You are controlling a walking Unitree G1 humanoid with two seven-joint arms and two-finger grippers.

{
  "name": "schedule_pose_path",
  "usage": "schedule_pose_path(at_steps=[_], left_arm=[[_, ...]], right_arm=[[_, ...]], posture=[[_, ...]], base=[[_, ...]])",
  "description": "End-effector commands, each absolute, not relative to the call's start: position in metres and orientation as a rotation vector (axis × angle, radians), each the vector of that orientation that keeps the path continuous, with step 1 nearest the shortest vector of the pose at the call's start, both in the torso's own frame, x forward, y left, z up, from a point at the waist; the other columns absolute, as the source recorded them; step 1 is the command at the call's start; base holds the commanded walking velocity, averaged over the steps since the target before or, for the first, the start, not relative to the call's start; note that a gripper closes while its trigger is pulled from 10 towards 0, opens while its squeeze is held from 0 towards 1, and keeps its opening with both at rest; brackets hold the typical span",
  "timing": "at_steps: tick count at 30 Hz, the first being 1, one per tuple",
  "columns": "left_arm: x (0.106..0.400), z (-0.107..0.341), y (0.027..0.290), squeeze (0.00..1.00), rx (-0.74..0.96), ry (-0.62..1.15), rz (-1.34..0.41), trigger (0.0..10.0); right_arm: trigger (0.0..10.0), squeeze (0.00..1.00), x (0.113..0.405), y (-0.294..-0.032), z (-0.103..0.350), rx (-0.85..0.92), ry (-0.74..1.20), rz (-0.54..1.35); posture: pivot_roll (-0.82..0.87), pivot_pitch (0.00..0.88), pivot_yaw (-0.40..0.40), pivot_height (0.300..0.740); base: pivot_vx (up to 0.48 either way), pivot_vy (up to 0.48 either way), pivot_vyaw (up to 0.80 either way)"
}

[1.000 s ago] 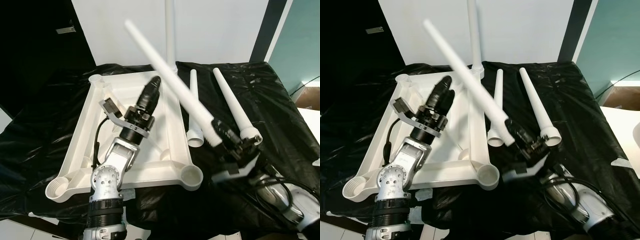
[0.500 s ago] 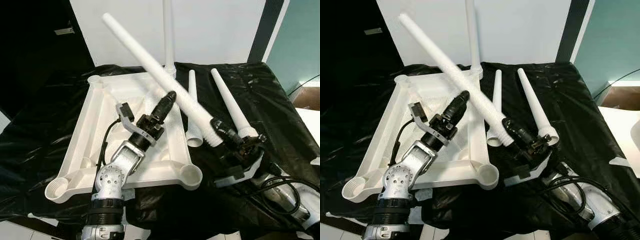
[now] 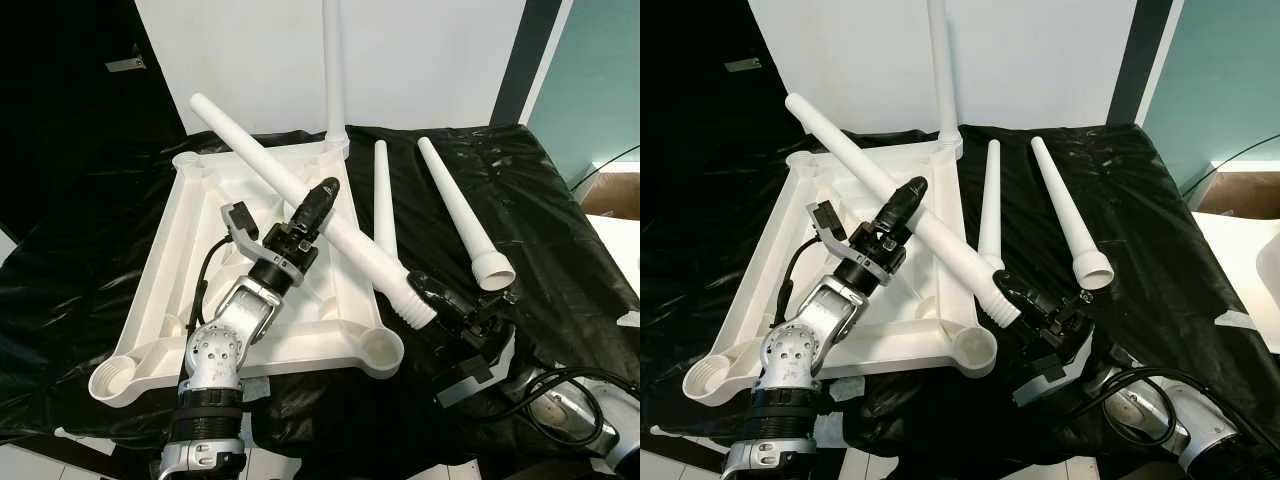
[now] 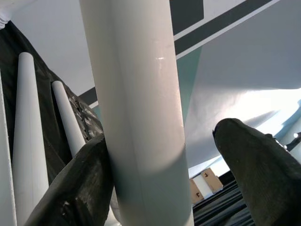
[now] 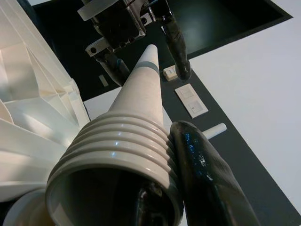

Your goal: Building children table

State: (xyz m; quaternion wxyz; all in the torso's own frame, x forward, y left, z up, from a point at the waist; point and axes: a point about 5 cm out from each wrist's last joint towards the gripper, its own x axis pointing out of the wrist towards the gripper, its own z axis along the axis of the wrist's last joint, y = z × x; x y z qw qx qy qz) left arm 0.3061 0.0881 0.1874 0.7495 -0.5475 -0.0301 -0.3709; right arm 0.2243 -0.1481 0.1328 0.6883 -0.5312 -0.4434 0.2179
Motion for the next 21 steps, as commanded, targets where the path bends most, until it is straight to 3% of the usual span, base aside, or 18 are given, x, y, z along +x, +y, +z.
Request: schedule_pose_path(at_steps=[1, 6, 7, 9, 10, 20, 21], left_arm=[[0.299, 0.207, 0.087, 0.04, -1.191, -0.210, -1.005, 10.0], [0.299, 0.210, 0.083, 0.04, -1.145, -0.219, -1.021, 10.0], [0.298, 0.210, 0.080, 0.03, -1.104, -0.222, -1.022, 4.2], [0.298, 0.210, 0.077, 0.03, -1.075, -0.224, -1.023, 4.2], [0.296, 0.211, 0.075, 0.03, -1.063, -0.232, -1.030, 0.0], [0.293, 0.215, 0.079, 0.00, -1.107, -0.298, -1.022, 0.0], [0.294, 0.217, 0.084, 0.00, -1.130, -0.322, -1.002, 0.0]], right_arm=[[10.0, 0.00, 0.220, -0.150, 0.116, -1.229, -0.905, 0.580], [10.0, 0.00, 0.222, -0.151, 0.117, -1.225, -0.912, 0.587], [10.0, 0.00, 0.222, -0.151, 0.116, -1.222, -0.914, 0.589], [10.0, 0.00, 0.223, -0.152, 0.116, -1.220, -0.914, 0.591], [10.0, 0.00, 0.223, -0.152, 0.115, -1.216, -0.915, 0.588], [10.0, 0.00, 0.224, -0.152, 0.112, -1.183, -0.895, 0.553], [10.0, 0.91, 0.224, -0.153, 0.110, -1.157, -0.877, 0.534]], posture=[[-0.03, 0.000, 0.078, 0.740], [-0.03, 0.000, 0.077, 0.740], [-0.02, 0.000, 0.076, 0.740], [-0.02, 0.000, 0.076, 0.740], [-0.02, 0.000, 0.076, 0.740], [-0.02, 0.000, 0.074, 0.740], [-0.02, 0.000, 0.073, 0.740]], base=[[0.000, 0.000, 0.00], [0.000, 0.000, 0.00], [0.000, 0.000, 0.00], [0.000, 0.000, 0.00], [0.000, 0.000, 0.00], [0.000, 0.000, 0.00], [0.000, 0.000, 0.00]])
